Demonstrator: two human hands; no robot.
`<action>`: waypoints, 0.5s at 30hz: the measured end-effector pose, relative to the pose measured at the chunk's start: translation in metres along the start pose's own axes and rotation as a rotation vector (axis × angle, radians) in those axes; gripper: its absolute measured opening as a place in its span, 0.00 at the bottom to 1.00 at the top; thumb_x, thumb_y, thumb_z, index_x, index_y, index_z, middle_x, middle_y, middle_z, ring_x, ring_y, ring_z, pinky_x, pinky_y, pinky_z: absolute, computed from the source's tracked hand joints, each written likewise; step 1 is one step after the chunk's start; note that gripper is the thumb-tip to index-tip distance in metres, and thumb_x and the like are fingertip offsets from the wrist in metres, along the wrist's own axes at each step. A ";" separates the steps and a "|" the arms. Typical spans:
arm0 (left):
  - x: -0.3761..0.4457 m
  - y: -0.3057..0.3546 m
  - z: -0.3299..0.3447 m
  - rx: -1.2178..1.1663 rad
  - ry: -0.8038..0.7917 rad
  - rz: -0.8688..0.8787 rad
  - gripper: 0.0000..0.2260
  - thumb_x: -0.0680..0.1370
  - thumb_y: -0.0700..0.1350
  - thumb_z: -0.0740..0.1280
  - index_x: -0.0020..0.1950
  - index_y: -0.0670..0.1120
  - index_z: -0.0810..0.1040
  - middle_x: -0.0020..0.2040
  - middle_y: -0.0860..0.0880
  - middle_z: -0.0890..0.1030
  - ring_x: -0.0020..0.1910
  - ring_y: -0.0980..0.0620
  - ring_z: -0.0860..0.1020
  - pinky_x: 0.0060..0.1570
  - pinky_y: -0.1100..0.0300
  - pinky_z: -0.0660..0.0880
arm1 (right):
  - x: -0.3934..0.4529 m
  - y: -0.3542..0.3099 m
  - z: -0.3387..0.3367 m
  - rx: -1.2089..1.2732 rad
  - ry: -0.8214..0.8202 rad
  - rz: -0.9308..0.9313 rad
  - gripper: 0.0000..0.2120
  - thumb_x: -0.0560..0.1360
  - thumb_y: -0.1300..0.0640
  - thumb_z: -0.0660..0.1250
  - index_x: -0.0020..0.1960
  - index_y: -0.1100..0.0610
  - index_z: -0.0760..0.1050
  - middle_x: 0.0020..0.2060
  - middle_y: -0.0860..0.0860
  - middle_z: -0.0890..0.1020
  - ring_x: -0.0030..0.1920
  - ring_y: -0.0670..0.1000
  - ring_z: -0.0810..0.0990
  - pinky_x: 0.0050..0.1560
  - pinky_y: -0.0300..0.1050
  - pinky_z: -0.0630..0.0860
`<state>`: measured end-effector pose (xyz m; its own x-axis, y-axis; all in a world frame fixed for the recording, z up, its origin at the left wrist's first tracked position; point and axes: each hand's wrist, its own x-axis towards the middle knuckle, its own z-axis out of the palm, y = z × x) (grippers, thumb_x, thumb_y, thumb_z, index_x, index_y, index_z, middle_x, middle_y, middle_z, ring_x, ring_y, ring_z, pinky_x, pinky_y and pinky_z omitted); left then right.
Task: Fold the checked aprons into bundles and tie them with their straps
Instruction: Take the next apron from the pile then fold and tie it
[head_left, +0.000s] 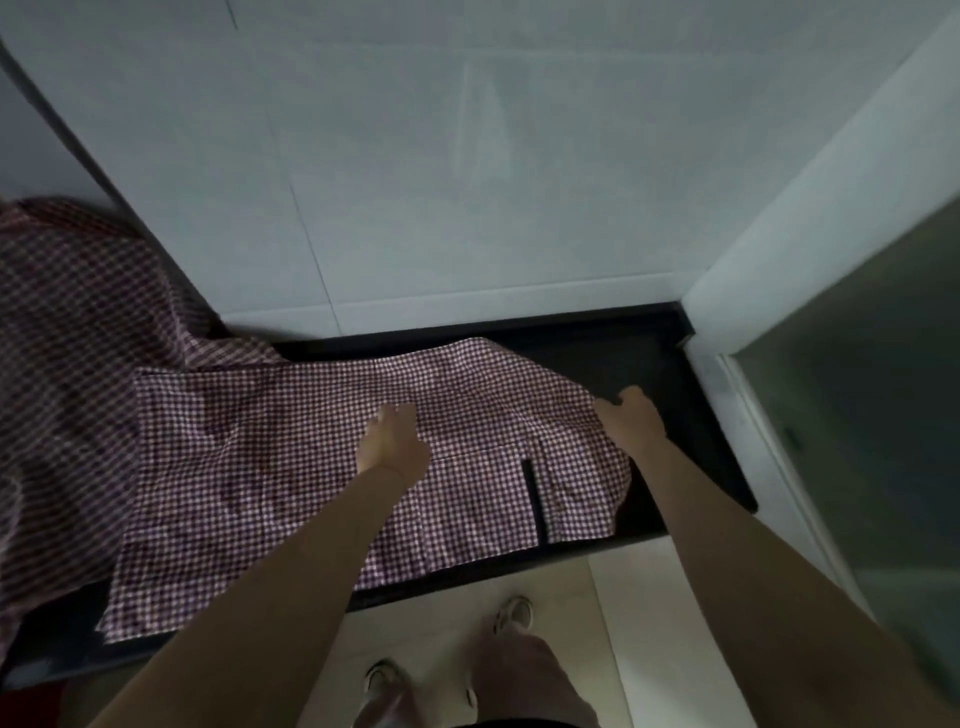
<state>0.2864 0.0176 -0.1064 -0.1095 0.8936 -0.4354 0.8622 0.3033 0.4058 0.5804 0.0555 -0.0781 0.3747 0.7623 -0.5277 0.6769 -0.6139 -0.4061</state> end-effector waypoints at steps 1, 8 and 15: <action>-0.002 0.014 0.004 -0.156 -0.031 -0.011 0.16 0.78 0.41 0.63 0.66 0.44 0.74 0.64 0.45 0.74 0.55 0.49 0.75 0.53 0.56 0.75 | 0.000 0.005 -0.003 0.026 -0.106 0.017 0.36 0.77 0.40 0.65 0.76 0.60 0.61 0.72 0.58 0.69 0.68 0.59 0.71 0.67 0.55 0.70; 0.000 0.118 0.016 -0.868 -0.278 -0.227 0.15 0.79 0.56 0.66 0.51 0.43 0.81 0.46 0.45 0.83 0.43 0.48 0.81 0.45 0.51 0.81 | -0.018 -0.010 0.005 0.007 0.040 -0.324 0.15 0.79 0.44 0.60 0.39 0.52 0.74 0.37 0.50 0.80 0.38 0.51 0.79 0.43 0.49 0.77; 0.006 0.121 0.026 -0.875 -0.187 -0.363 0.04 0.75 0.37 0.70 0.49 0.38 0.80 0.48 0.37 0.83 0.46 0.42 0.80 0.55 0.47 0.80 | -0.036 -0.020 0.006 0.034 -0.369 -0.652 0.11 0.78 0.54 0.66 0.45 0.60 0.82 0.40 0.55 0.83 0.42 0.53 0.82 0.49 0.51 0.79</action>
<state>0.4035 0.0513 -0.0809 -0.1506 0.6527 -0.7425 0.1097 0.7575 0.6436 0.5498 0.0390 -0.0552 -0.3363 0.8590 -0.3859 0.6669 -0.0721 -0.7416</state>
